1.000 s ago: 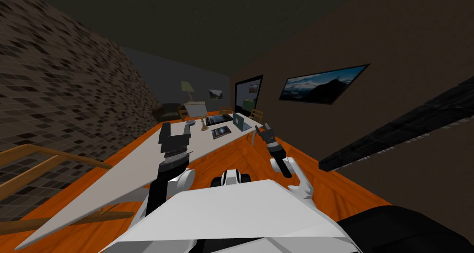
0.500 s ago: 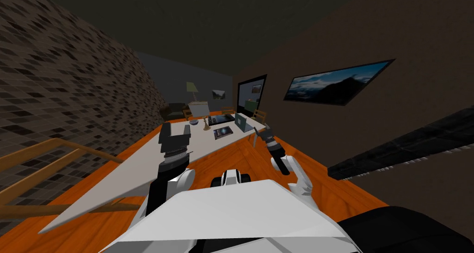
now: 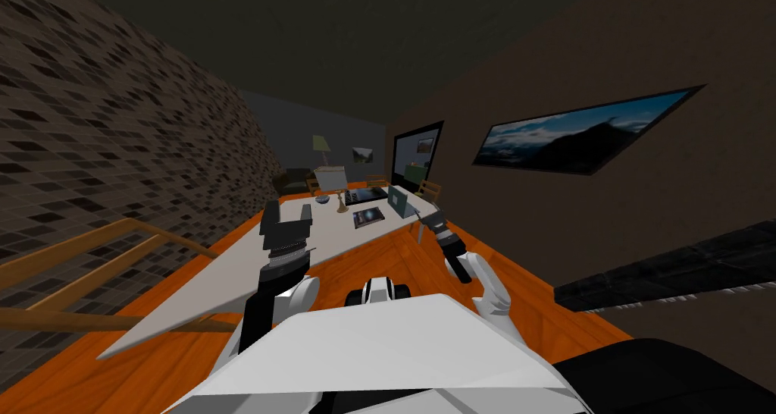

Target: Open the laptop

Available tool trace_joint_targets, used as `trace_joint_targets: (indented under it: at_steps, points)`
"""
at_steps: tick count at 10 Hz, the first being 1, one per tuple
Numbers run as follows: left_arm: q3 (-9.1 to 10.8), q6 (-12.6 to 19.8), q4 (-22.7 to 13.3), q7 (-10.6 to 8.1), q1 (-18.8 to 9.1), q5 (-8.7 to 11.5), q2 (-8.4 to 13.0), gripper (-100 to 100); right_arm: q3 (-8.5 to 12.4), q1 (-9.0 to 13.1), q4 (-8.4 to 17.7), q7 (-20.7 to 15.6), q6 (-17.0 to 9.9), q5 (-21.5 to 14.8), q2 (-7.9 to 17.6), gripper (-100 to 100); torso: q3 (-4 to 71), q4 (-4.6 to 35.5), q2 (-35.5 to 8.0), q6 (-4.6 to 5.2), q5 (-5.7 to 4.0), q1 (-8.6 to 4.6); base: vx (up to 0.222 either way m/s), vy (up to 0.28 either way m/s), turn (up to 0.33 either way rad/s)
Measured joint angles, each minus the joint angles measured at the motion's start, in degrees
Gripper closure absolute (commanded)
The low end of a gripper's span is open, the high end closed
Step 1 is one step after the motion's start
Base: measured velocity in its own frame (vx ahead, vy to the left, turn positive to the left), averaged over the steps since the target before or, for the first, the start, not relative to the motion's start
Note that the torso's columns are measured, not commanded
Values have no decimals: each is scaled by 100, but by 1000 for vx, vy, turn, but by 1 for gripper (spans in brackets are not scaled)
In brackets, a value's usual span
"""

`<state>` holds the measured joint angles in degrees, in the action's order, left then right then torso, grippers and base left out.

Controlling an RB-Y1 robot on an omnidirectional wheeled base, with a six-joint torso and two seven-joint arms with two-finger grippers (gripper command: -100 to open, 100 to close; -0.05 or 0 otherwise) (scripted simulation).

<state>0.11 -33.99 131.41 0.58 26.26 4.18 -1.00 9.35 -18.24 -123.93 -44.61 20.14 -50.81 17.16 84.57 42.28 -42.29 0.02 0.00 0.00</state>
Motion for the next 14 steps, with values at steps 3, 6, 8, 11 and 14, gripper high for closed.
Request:
trace_joint_targets:
  at_steps: [3, 6, 8, 11, 14]
  points:
    - [0, 0, 0, 0, 0, 0, 0, 0, 40, 109, 179, -364, -26, -514, 132, -100, 0, 0, 2, -3, 0, 1, 29, -6, 90]
    - [0, 0, 0, 0, 0, 0, 0, 0, 92, 209, 363, -688, -35, -1003, 243, -100, -1, 0, -1, 0, 0, 0, 29, -6, 108]
    - [0, 0, 0, 0, 0, 0, 0, 0, 119, 272, 490, -927, -39, -1334, 318, -100, -1, 0, -1, 0, 0, 0, 30, -8, 99]
    - [0, 0, 0, 0, 0, 0, 0, 0, 142, 373, 672, -1246, -93, -1861, 485, -100, 1, 0, 2, -3, 0, 1, 30, -7, 76]
    - [0, 0, 0, 0, 0, 0, 0, 0, 235, 432, 853, -1598, -43, -2274, 564, -100, -1, 1, -2, -1, 0, 0, 25, -7, 95]
